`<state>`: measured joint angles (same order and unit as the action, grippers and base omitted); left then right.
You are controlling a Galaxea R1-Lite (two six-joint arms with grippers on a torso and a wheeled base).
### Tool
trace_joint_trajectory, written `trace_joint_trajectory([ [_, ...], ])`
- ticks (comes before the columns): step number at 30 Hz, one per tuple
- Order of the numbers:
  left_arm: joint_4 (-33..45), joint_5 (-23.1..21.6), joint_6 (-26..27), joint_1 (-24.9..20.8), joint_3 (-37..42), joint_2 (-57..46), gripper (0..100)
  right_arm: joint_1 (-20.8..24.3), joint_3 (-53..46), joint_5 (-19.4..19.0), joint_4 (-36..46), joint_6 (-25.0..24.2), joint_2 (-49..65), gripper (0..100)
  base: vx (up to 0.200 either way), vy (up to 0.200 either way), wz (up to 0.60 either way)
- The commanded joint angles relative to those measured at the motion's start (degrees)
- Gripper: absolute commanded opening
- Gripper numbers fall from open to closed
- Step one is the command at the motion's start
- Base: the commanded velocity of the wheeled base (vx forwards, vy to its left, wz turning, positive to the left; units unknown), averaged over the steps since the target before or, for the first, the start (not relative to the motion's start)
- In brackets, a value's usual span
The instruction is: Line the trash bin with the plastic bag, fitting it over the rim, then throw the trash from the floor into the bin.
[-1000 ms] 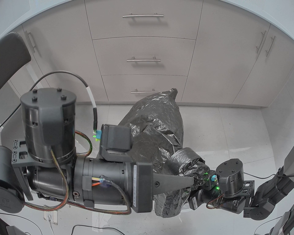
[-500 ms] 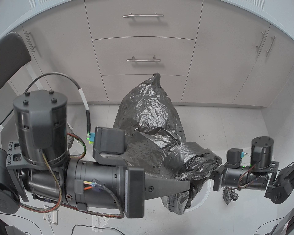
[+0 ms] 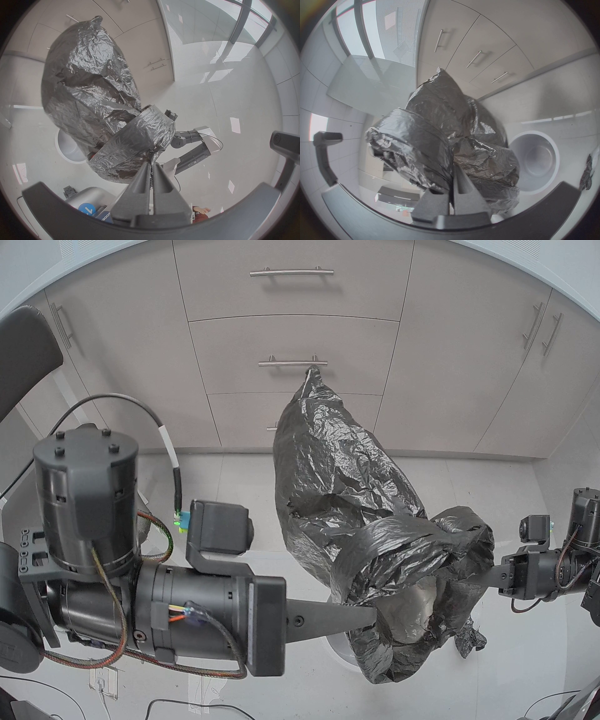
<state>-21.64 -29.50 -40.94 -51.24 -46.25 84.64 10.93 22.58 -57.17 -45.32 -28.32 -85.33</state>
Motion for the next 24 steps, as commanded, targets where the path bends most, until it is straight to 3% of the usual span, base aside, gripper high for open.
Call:
trace_joint_trajectory([
  [1,-0.2,-6.1,1.2,5.5,0.8,1.6,0,-7.0,-2.8,-8.8,0.2,-0.7,2.7,0,0.000,0.000,0.00],
  [4,-0.1,-11.5,1.1,7.9,0.8,1.5,0,-7.6,-3.6,-9.8,0.3,-1.0,4.5,0,0.000,0.000,0.00],
  [21,0.0,-11.7,-0.5,5.9,2.0,0.0,0,-6.7,-11.8,-9.8,1.0,-1.8,13.5,0,0.000,0.000,0.00],
  [24,0.0,-11.7,-2.0,4.6,2.0,-1.1,0,-5.0,-12.7,-9.9,1.0,-4.1,16.6,0,0.000,0.000,0.00],
])
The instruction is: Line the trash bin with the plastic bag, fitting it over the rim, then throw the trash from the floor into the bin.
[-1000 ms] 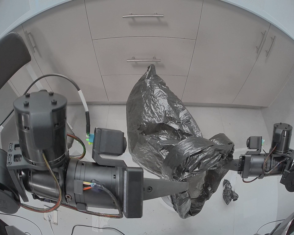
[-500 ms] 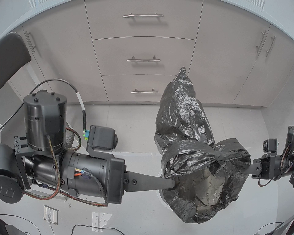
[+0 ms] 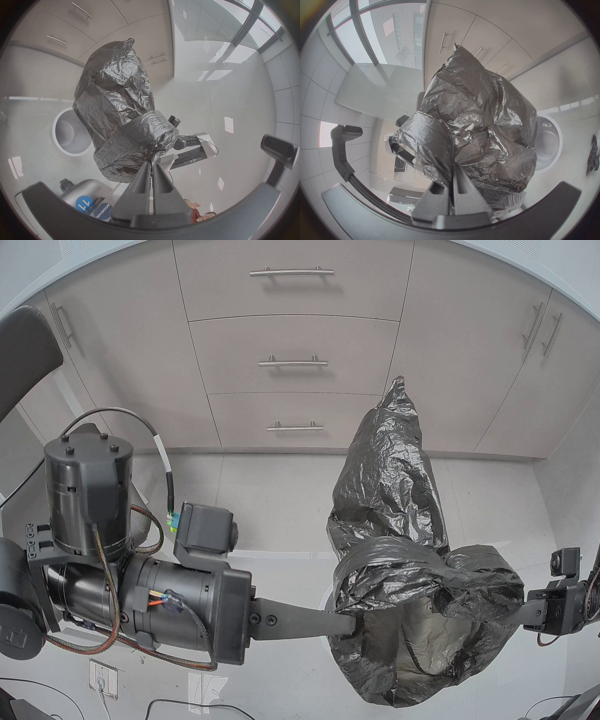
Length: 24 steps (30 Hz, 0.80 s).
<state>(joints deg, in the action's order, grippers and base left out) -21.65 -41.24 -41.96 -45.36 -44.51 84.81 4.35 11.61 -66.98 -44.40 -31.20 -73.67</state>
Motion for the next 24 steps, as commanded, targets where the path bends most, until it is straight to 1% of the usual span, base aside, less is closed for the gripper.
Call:
trace_joint_trajectory([
  [1,-0.1,0.0,-1.6,-2.5,0.1,-1.9,0,3.7,-1.8,0.0,0.1,-4.4,7.6,0,0.000,0.000,0.00],
  [2,-0.1,0.0,-1.6,-2.5,0.1,-1.9,0,3.7,-1.8,0.0,0.1,-4.4,7.6,0,0.000,0.000,0.00],
  [3,0.0,0.0,-1.8,-3.2,0.1,-2.3,0,4.9,-1.7,0.0,0.1,-7.1,9.4,0,0.000,0.000,0.00],
  [4,0.0,0.0,-1.8,-3.5,0.1,-2.3,0,5.3,-1.7,0.0,0.1,-8.2,10.4,0,0.000,0.000,0.00],
  [11,0.3,0.1,-3.3,-4.8,1.5,-4.0,0,5.7,-3.6,0.1,0.2,-11.3,14.3,0,0.000,0.000,0.00],
  [20,-0.1,0.1,-3.0,-4.6,3.5,-3.6,0,5.6,-5.5,0.9,0.1,-10.7,12.4,0,0.000,0.000,0.00],
  [22,0.0,0.1,-2.8,-4.1,3.8,-2.7,0,5.1,-5.4,1.1,0.1,-9.3,10.5,0,0.000,0.000,0.00],
  [24,-0.1,-0.1,-2.6,-3.4,4.2,-1.8,0,4.7,-5.4,1.1,0.1,-6.2,8.3,0,0.000,0.000,0.00],
])
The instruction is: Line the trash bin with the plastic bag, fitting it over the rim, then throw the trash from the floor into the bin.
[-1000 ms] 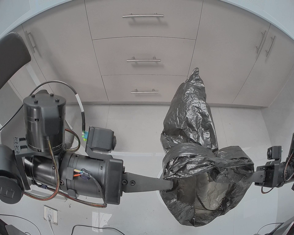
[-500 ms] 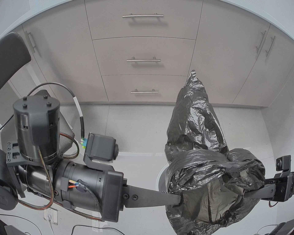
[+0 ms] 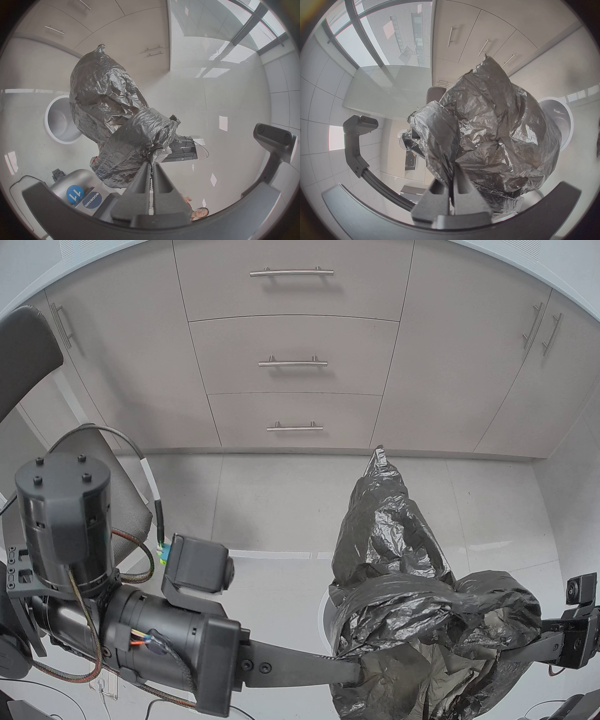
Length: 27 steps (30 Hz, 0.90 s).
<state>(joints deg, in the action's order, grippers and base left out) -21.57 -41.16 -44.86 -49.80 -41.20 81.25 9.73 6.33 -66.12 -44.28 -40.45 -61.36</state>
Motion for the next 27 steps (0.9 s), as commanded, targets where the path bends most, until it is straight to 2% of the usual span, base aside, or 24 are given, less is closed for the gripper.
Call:
trace_joint_trajectory([
  [1,-0.1,-0.2,0.3,1.2,1.0,2.0,0,-0.8,-0.1,0.2,0.0,3.8,-4.5,0,0.000,0.000,0.00],
  [3,-0.2,-0.3,0.5,2.2,1.3,3.2,0,-2.8,-0.1,0.2,0.0,11.0,-9.7,0,0.000,0.000,0.00],
  [4,-0.3,-0.3,0.6,2.5,1.3,4.3,0,-4.5,0.0,0.5,0.0,16.5,-14.3,0,0.000,0.000,0.00],
  [5,-0.3,-0.3,0.6,2.7,1.3,4.7,0,-5.1,0.0,0.9,0.0,18.6,-16.1,0,0.000,0.000,0.00],
  [8,-1.1,-0.4,1.2,3.7,1.7,6.4,0,-5.9,-0.3,6.4,-0.2,27.4,-22.3,0,0.000,0.000,0.00],
  [9,-1.1,-0.4,1.2,3.7,1.7,6.4,0,-5.9,-0.3,6.4,-0.2,27.4,-22.3,0,0.000,0.000,0.00],
  [10,-1.5,-0.5,2.7,4.0,2.0,8.0,0,-5.9,-0.4,11.9,-0.8,34.7,-26.5,0,0.000,0.000,0.00],
  [12,-1.8,-0.5,3.6,4.1,2.0,9.2,0,-5.9,-0.4,13.9,-0.8,38.4,-28.7,0,0.000,0.000,0.00],
  [21,-3.8,-0.2,4.3,4.6,2.4,15.1,0,-5.9,-0.4,14.3,-0.8,39.7,-31.3,0,0.000,0.000,0.00],
  [24,-5.9,-0.3,6.0,5.4,3.3,17.4,0,-5.9,-1.0,14.6,-0.8,39.9,-32.1,0,0.000,0.000,0.00],
  [27,-6.7,-0.2,7.4,5.9,3.9,18.6,0,-5.9,-1.6,15.9,-1.0,42.5,-33.5,0,0.000,0.000,0.00],
])
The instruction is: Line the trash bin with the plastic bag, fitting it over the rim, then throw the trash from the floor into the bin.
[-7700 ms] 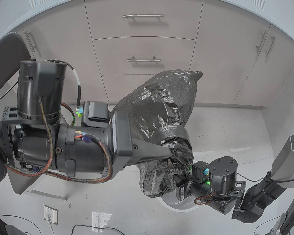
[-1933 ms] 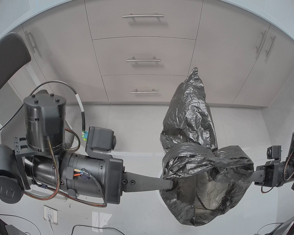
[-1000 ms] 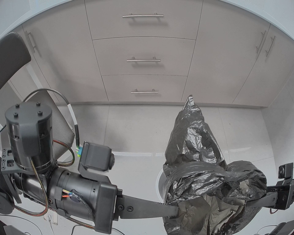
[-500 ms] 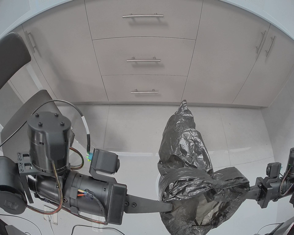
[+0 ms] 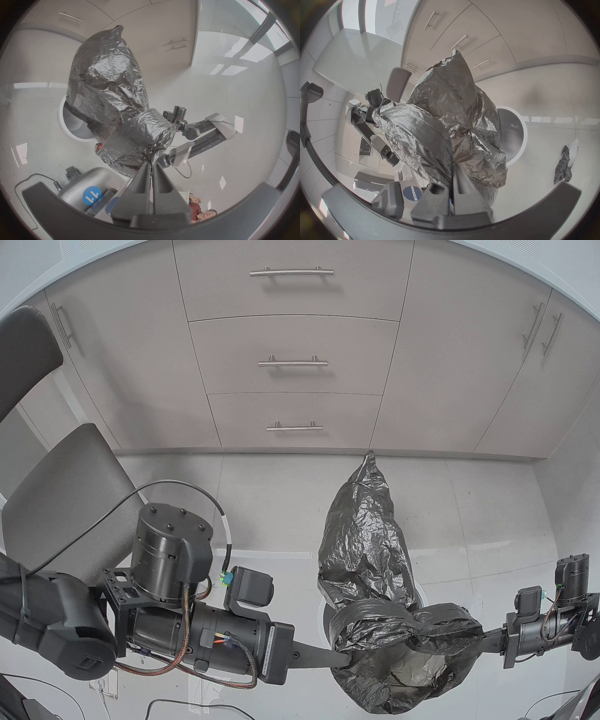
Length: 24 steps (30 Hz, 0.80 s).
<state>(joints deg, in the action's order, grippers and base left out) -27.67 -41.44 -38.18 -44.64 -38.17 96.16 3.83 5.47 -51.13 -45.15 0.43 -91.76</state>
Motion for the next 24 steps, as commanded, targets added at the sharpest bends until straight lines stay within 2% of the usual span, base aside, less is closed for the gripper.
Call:
trace_joint_trajectory([
  [1,-0.6,0.0,0.7,0.7,0.9,4.1,0,-0.1,-1.0,2.2,-0.1,3.5,-3.8,0,0.000,0.000,0.00],
  [5,-0.6,0.3,0.9,0.7,0.9,5.8,0,-0.4,-1.5,5.5,-0.3,6.3,-5.8,0,0.000,0.000,0.00],
  [10,-0.6,0.4,1.1,0.7,1.0,6.7,0,-0.5,-1.5,6.6,-1.3,6.4,-7.3,0,0.000,0.000,0.00],
  [13,-0.6,0.9,2.1,0.9,0.9,7.6,0,-0.5,-2.1,8.9,-4.9,6.3,-9.8,0,0.000,0.000,0.00],
  [17,-0.6,5.1,6.1,1.6,0.8,10.5,0,0.7,-5.0,12.5,-15.9,5.6,-16.5,0,0.000,0.000,0.00],
  [21,-0.7,6.4,7.2,1.7,0.7,12.1,0,2.3,-5.1,14.8,-22.0,1.2,-20.2,0,0.000,0.000,0.00],
  [23,-0.7,6.5,7.2,1.9,0.6,12.6,0,3.9,-5.1,16.8,-25.4,-1.1,-21.6,0,0.000,0.000,0.00],
  [24,-0.7,6.5,7.8,2.4,0.6,13.1,0,5.0,-5.1,19.0,-28.5,-2.6,-23.4,0,0.000,0.000,0.00],
])
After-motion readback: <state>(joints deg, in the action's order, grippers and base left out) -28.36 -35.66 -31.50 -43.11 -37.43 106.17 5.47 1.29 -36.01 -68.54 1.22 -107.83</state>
